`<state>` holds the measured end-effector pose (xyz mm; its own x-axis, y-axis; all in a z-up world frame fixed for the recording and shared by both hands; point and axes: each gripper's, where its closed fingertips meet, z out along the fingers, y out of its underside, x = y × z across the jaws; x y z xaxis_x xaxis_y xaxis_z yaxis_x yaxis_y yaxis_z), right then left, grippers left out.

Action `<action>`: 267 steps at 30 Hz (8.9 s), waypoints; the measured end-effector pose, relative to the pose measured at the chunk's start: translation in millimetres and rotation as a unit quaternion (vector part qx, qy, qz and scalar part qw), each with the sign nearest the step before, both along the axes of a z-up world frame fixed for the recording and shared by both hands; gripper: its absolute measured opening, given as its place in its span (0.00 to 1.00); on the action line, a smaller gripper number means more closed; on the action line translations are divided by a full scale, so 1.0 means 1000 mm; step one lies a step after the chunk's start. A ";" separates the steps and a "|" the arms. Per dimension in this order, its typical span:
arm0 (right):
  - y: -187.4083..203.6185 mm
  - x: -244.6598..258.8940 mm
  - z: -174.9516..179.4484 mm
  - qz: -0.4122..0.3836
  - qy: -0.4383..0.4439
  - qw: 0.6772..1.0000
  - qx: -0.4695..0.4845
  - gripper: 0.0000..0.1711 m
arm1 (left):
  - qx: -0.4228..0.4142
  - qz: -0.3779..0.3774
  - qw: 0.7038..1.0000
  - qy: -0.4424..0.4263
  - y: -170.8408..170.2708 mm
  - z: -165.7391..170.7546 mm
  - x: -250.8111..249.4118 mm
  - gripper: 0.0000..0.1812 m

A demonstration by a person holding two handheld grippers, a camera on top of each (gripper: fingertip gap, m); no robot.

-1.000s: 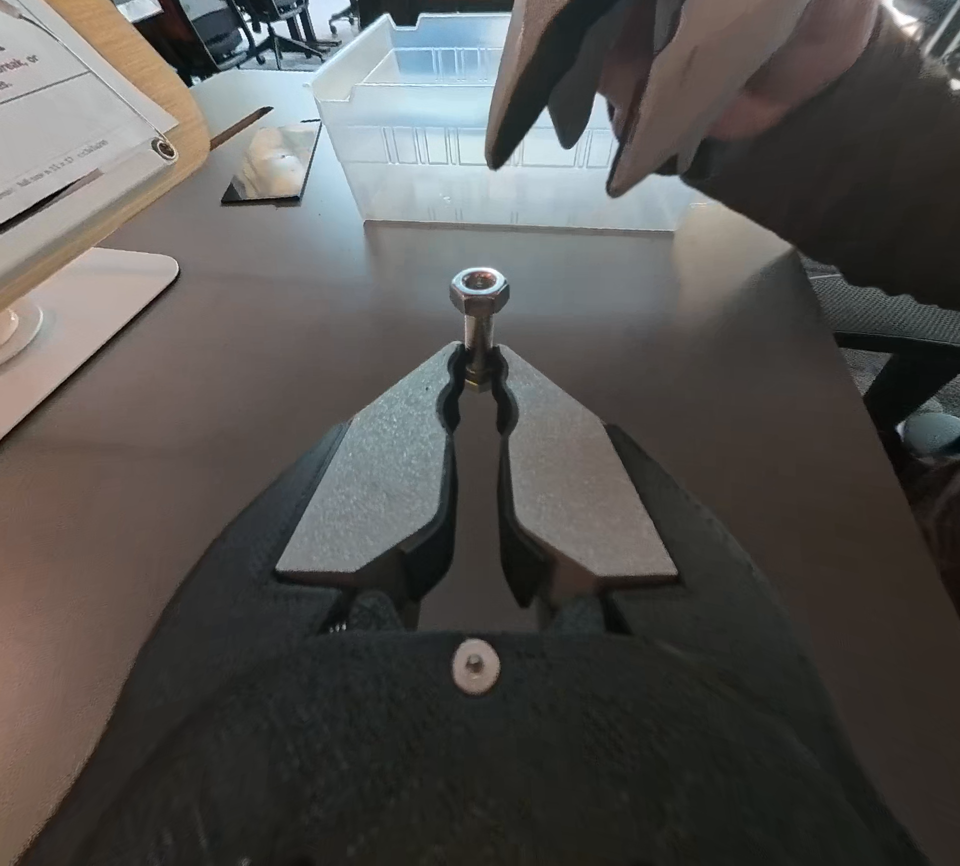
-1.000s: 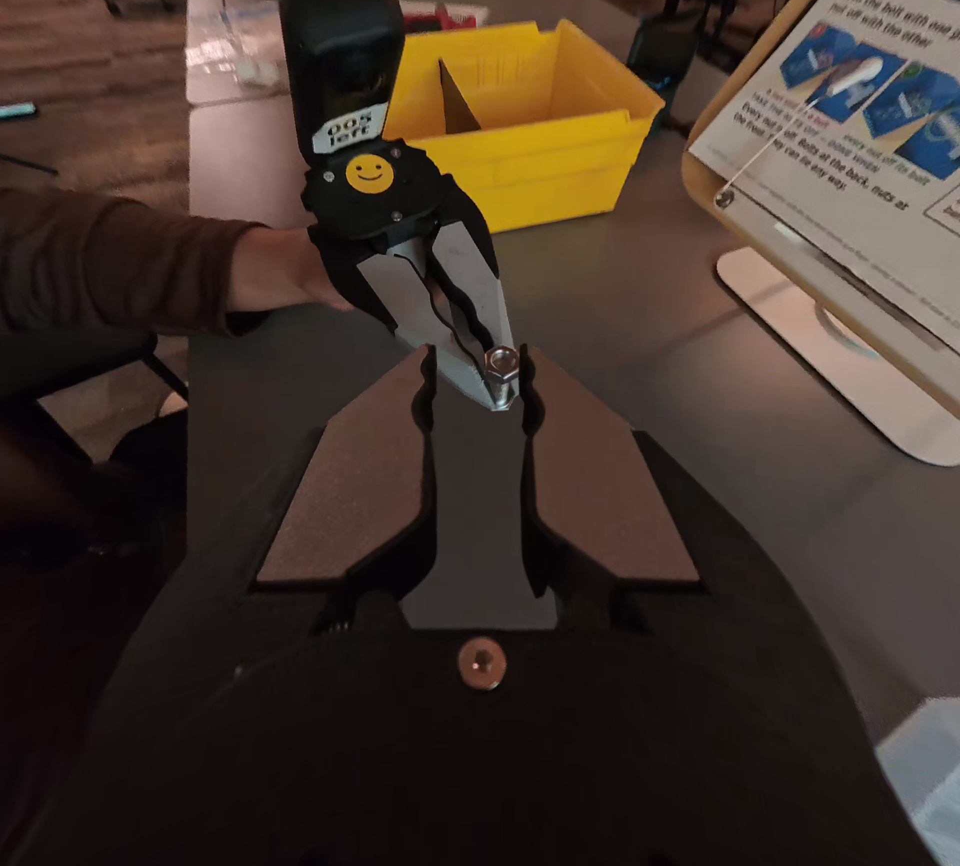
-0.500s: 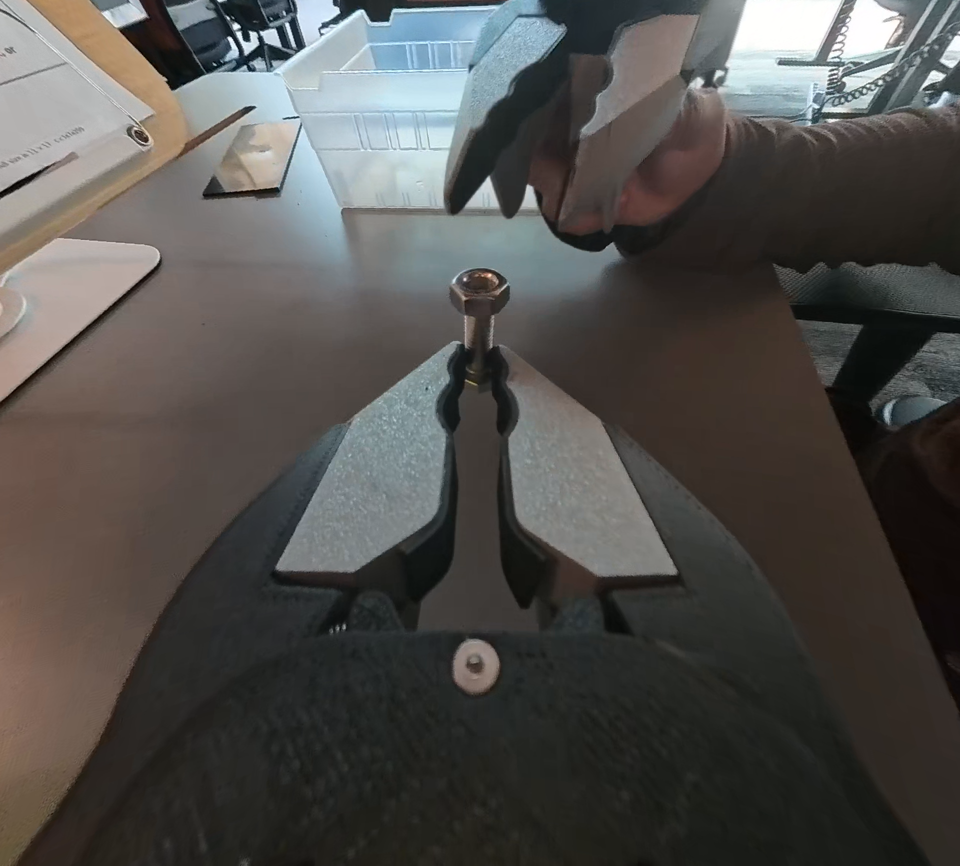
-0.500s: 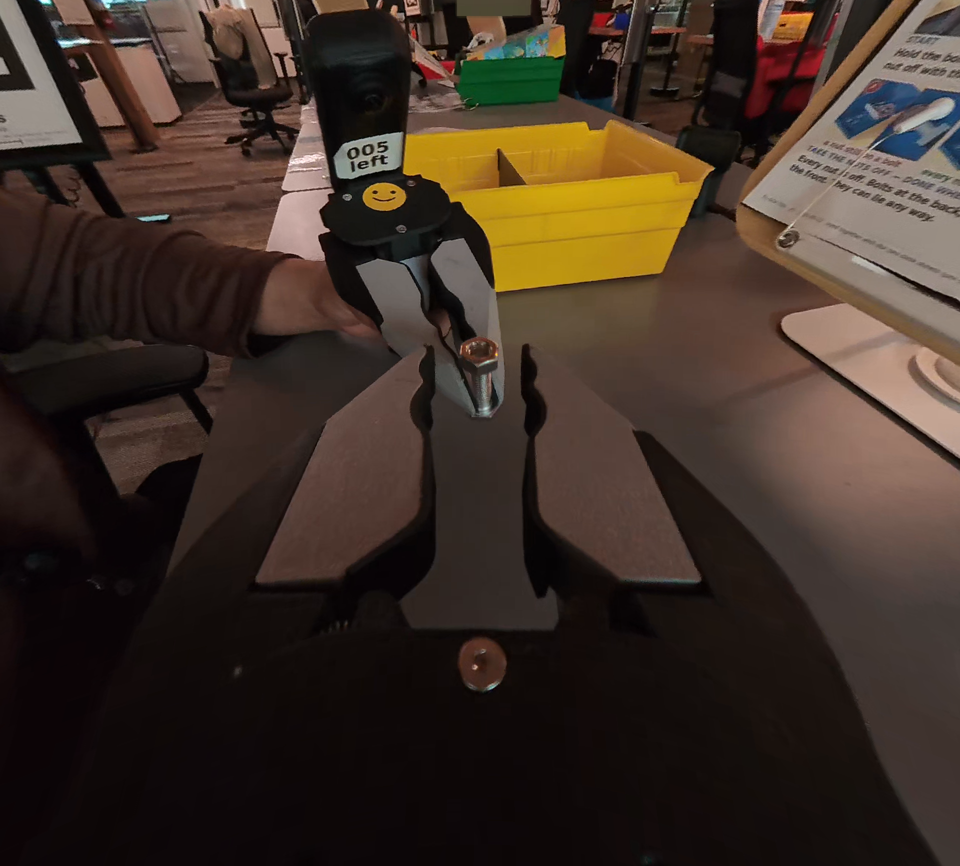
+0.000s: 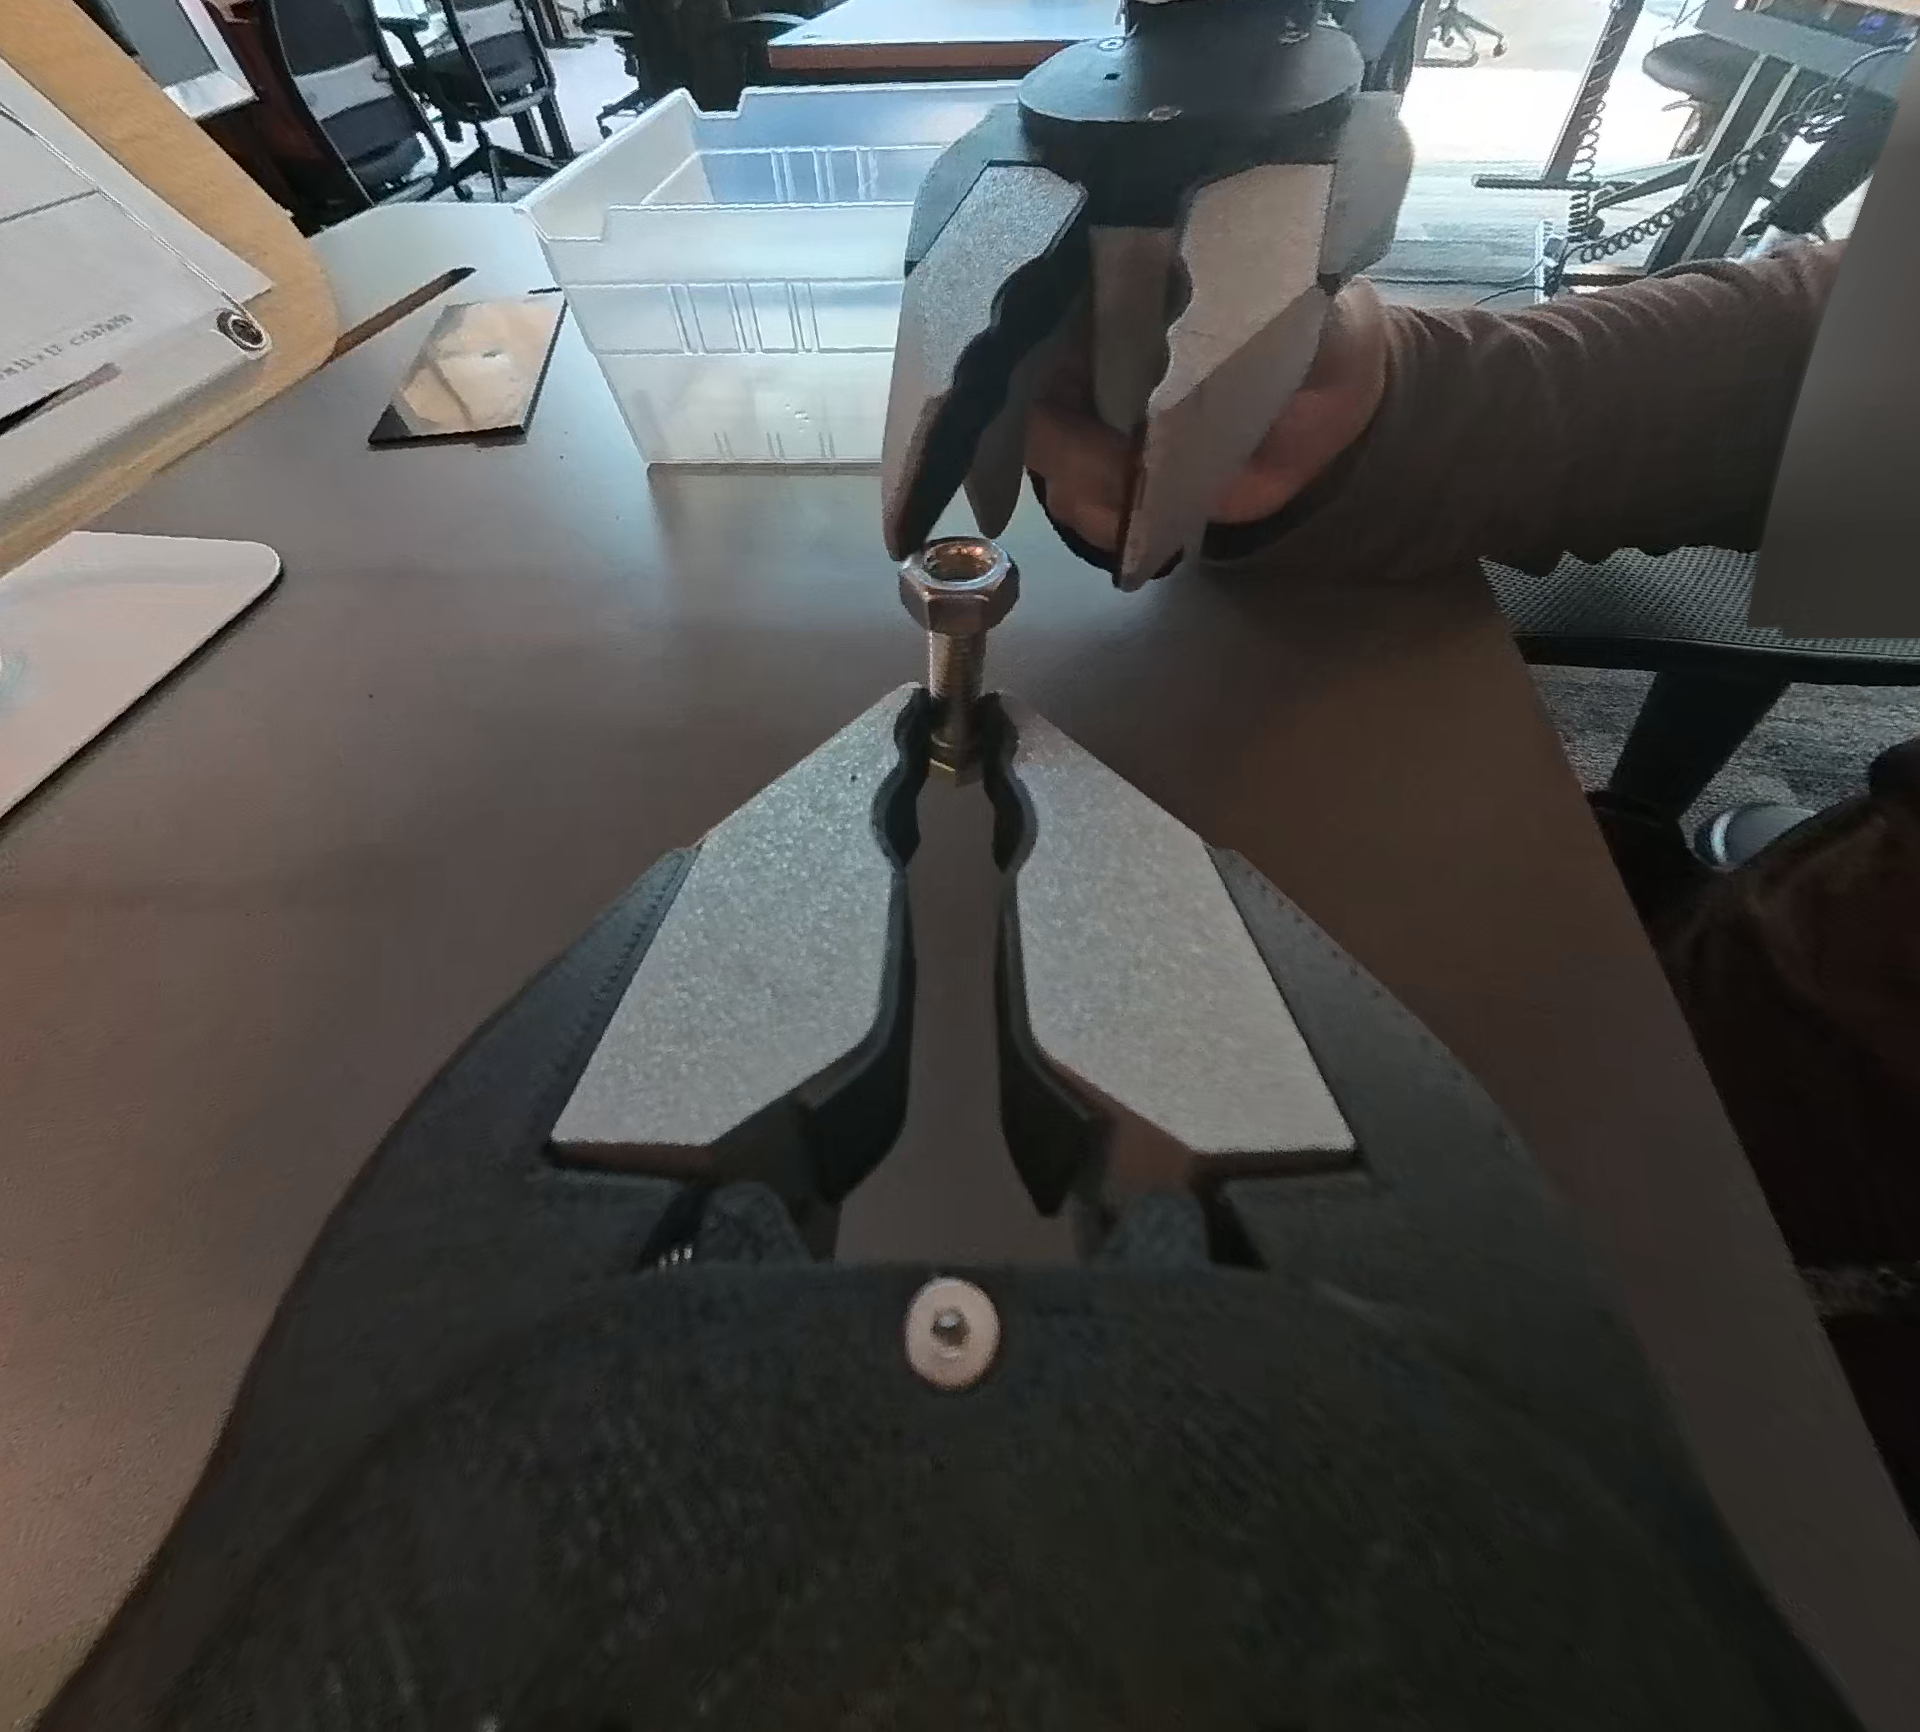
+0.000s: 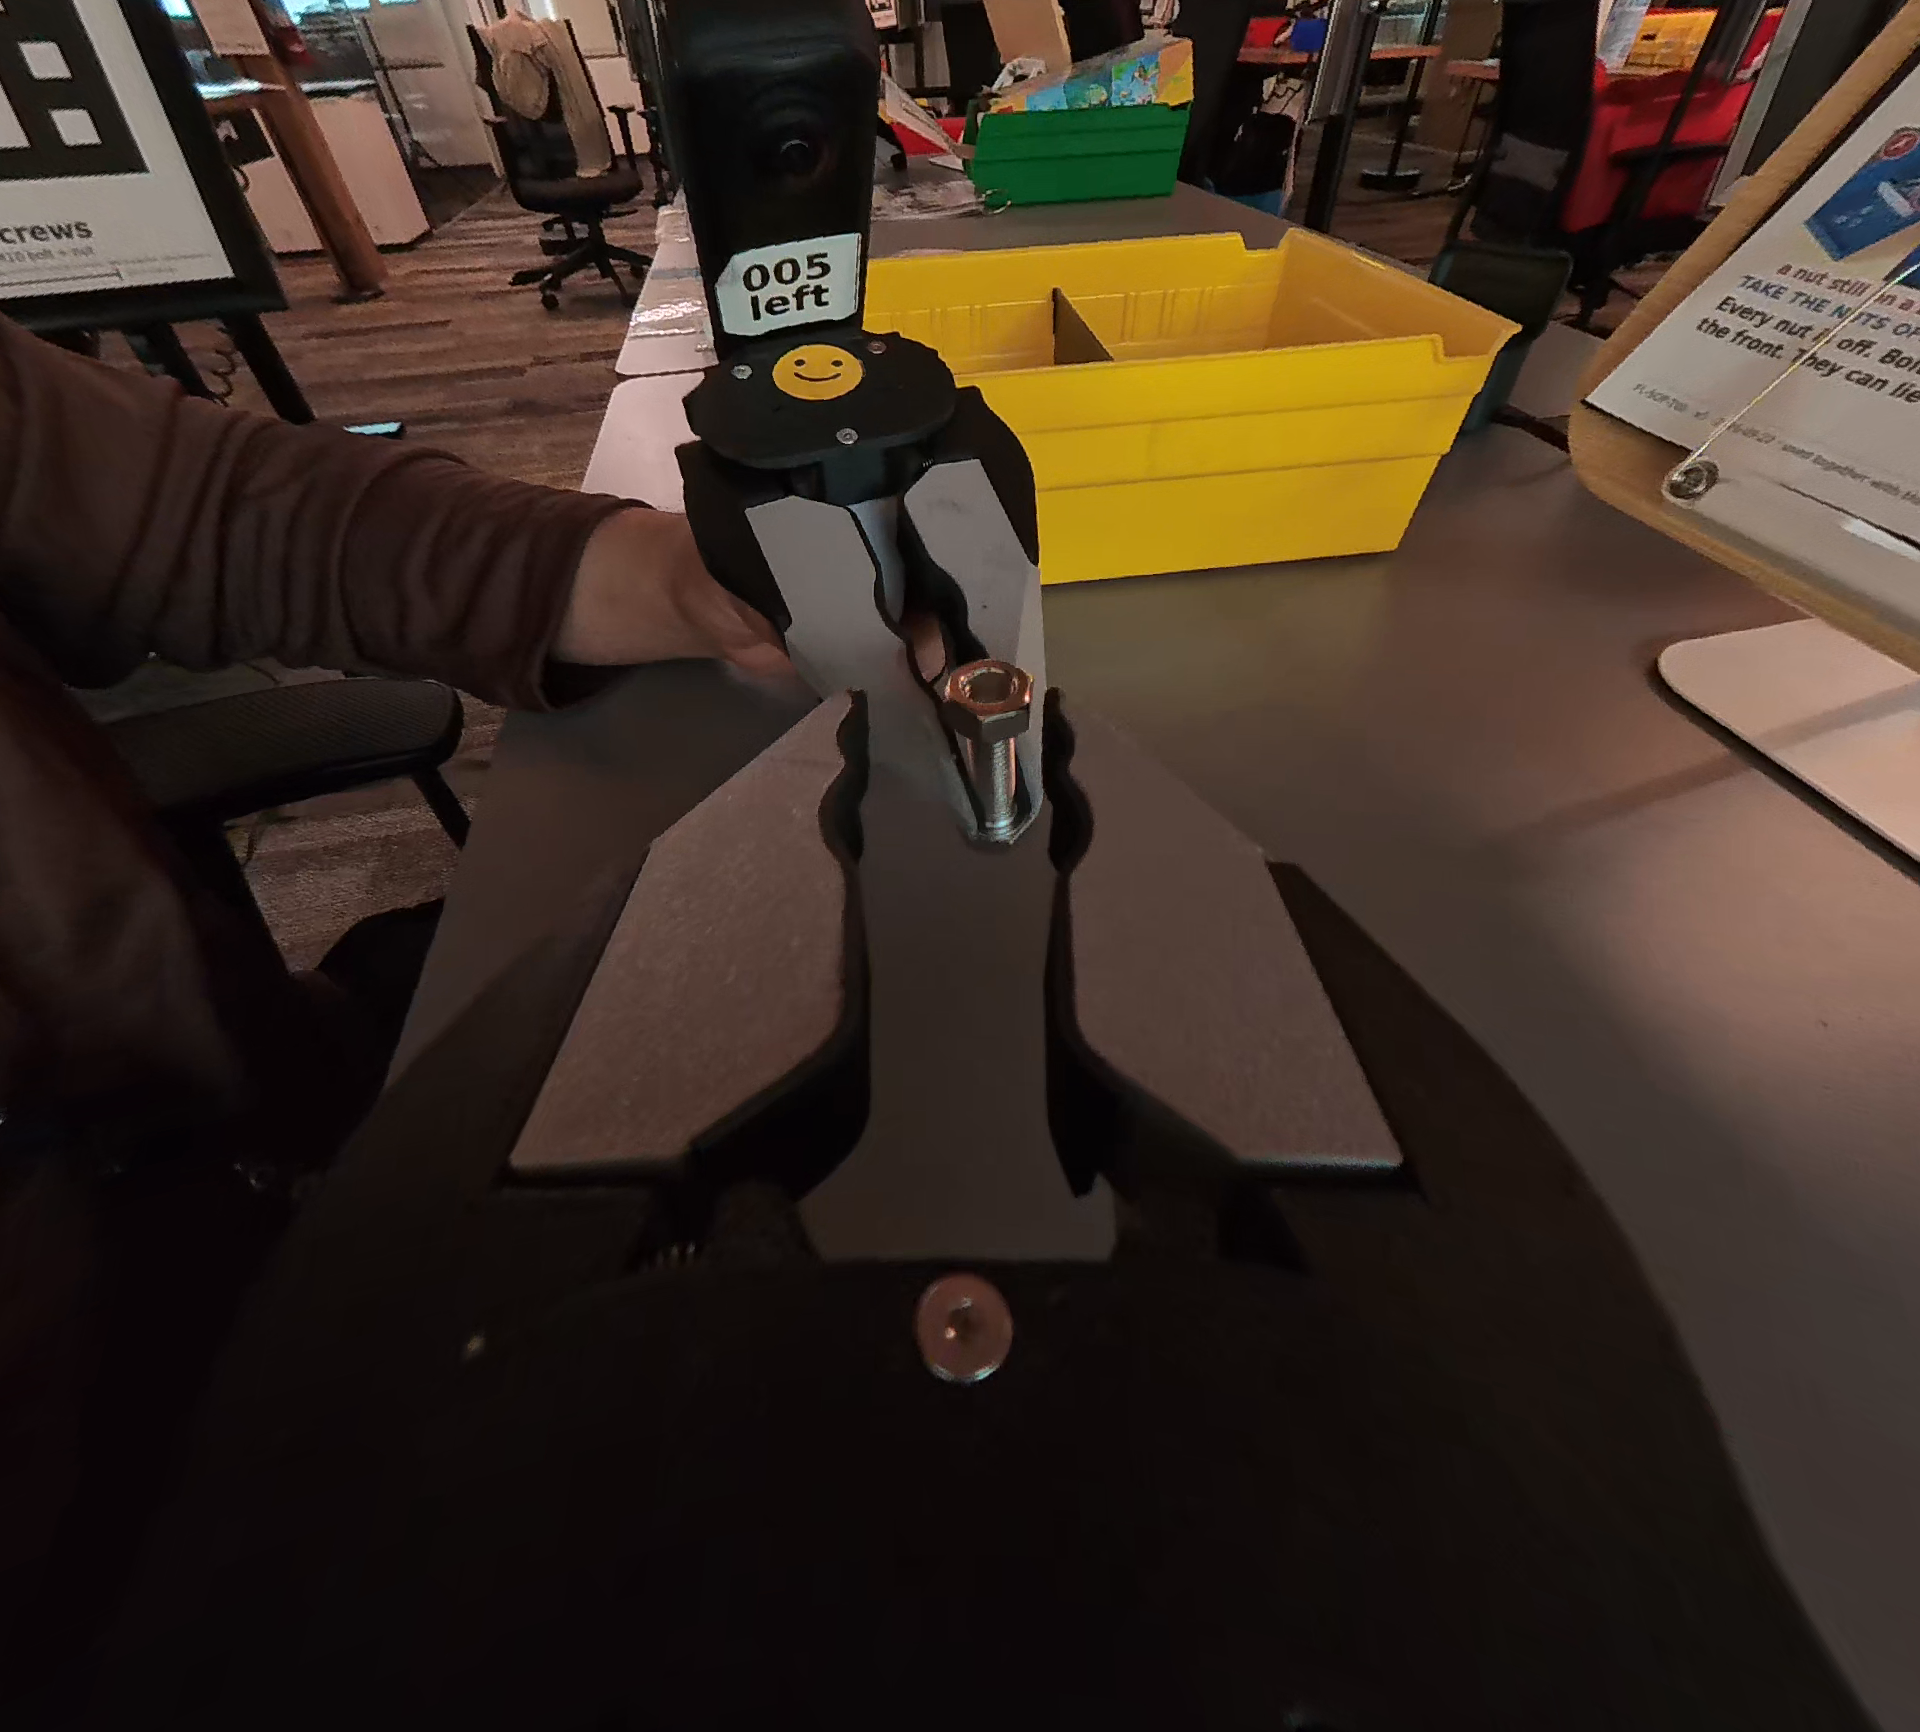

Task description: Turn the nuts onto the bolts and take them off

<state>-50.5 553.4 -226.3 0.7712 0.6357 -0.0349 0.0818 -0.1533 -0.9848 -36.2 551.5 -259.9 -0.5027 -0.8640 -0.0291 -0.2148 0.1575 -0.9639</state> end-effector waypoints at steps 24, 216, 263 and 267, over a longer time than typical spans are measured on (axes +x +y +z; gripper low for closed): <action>-0.001 0.000 0.002 -0.001 0.004 1.000 0.000 0.16 | 0.000 0.003 1.000 -0.002 0.001 0.002 -0.001 0.04; 0.009 0.015 -0.001 -0.107 -0.024 0.994 -0.005 0.15 | 0.024 0.139 0.990 0.021 0.021 -0.003 0.012 0.04; 0.009 0.012 -0.004 -0.100 -0.031 0.994 -0.007 0.15 | 0.023 0.126 0.992 0.019 0.016 -0.001 0.011 0.04; 0.008 0.012 -0.003 -0.097 -0.026 0.995 -0.008 0.15 | 0.025 0.119 0.992 0.019 0.013 -0.001 0.011 0.04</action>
<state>-38.6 561.9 -229.5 0.8804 0.4743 -0.0001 0.1001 -0.1860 -0.9775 -24.9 564.0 -261.3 -0.2858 -0.9564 -0.0592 -0.2877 0.1446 -0.9467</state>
